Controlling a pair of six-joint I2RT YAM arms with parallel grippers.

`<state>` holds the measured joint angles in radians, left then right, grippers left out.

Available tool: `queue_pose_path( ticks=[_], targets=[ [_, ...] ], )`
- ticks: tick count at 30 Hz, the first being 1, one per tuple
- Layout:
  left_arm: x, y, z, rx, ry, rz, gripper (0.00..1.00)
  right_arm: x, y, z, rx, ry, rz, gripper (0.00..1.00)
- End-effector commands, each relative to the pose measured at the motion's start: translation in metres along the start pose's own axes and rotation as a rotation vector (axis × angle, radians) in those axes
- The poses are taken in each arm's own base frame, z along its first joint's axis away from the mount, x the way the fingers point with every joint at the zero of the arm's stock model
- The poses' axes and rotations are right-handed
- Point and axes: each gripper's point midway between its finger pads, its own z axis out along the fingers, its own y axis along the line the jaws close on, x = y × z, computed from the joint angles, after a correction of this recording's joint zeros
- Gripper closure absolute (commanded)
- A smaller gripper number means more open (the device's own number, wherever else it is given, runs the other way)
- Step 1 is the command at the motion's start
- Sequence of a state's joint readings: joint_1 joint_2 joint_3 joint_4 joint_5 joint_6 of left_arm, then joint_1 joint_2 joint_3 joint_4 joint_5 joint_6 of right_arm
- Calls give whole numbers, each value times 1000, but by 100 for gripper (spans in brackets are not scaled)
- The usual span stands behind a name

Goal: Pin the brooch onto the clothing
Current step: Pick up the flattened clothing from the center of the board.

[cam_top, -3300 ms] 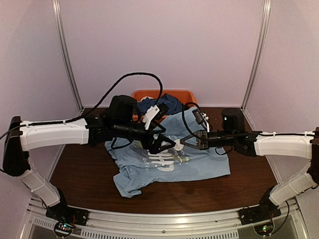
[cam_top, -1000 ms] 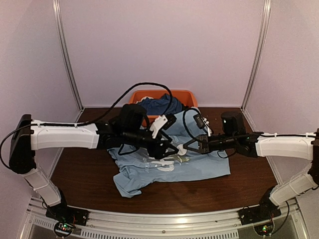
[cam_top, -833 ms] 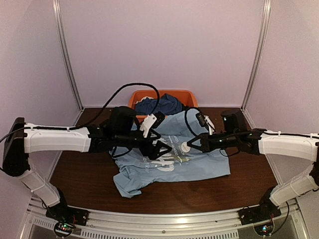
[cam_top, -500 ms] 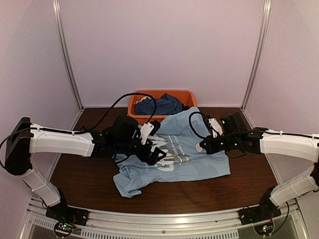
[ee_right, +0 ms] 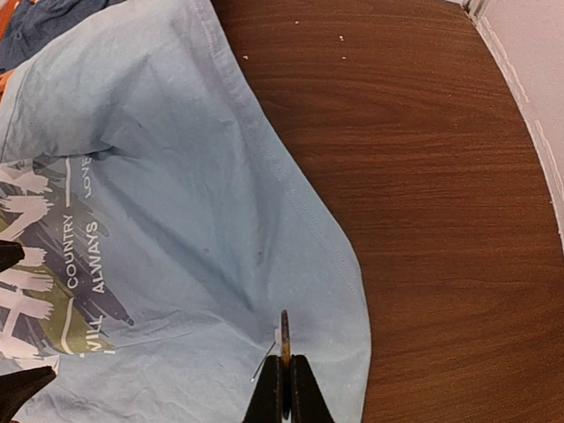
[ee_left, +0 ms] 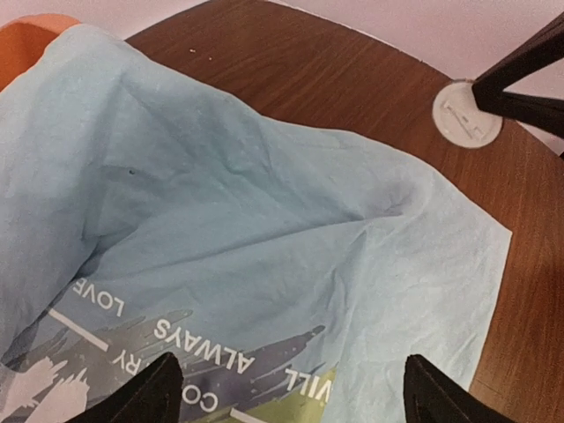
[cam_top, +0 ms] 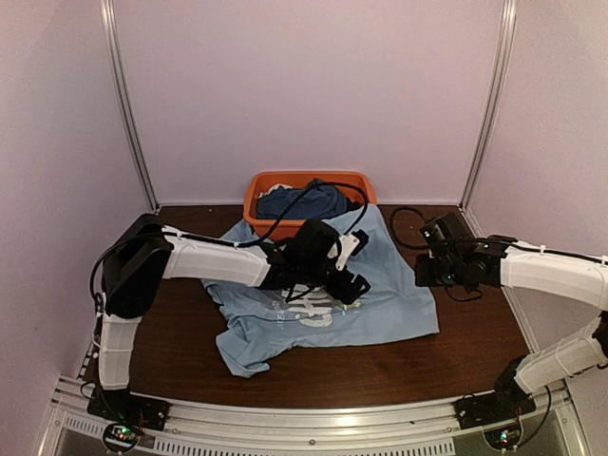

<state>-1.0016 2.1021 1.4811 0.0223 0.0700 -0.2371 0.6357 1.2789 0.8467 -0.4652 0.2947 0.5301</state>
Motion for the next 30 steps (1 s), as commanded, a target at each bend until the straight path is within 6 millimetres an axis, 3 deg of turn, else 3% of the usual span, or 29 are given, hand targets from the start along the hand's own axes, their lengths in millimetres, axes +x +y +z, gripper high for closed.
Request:
queue_pose_path(
  ticks=[1,5,9,18,22,30],
  targets=[
    [3,-11,30,56,11,42,14,4,-34,-7,88,3,81,100],
    [9,-23,51,79,33,76,19,10,-39,-9,38,18,120,100],
    [20,-22,68,45,82,95,24,8,-47,-15,76,14,126,100],
    [36,-30,88,92,143,109,45,8,-40,-15,37,24,122,100],
    [43,-31,96,80,177,125,49,7,-35,-14,13,30,123,100],
    [45,-26,102,52,179,117,87,12,-25,-6,-23,60,115,100]
  ],
)
